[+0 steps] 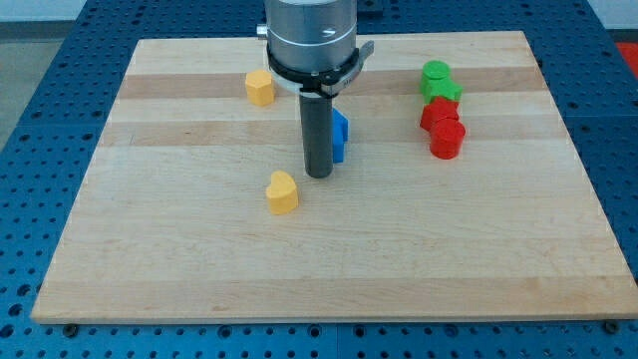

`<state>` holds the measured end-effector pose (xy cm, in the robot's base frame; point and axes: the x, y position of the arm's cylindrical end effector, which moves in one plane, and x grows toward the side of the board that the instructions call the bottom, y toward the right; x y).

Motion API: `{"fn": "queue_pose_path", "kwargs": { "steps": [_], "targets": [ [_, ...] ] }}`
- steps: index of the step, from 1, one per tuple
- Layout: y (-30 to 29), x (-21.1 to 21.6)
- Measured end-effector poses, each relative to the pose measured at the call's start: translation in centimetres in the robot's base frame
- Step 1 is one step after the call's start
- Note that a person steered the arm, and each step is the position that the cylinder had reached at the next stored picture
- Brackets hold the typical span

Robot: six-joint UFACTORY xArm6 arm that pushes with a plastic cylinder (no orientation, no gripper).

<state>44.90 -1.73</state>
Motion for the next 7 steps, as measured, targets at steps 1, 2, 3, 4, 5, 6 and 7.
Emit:
{"fn": "queue_pose_path", "kwargs": {
  "steps": [1, 2, 3, 4, 5, 6, 7],
  "targets": [
    [0.0, -0.5],
    [0.0, -0.7],
    [0.1, -0.7],
    [0.4, -1.0],
    [1.1, -1.9],
    [1.8, -2.6],
    [2.0, -3.3]
  ]
}}
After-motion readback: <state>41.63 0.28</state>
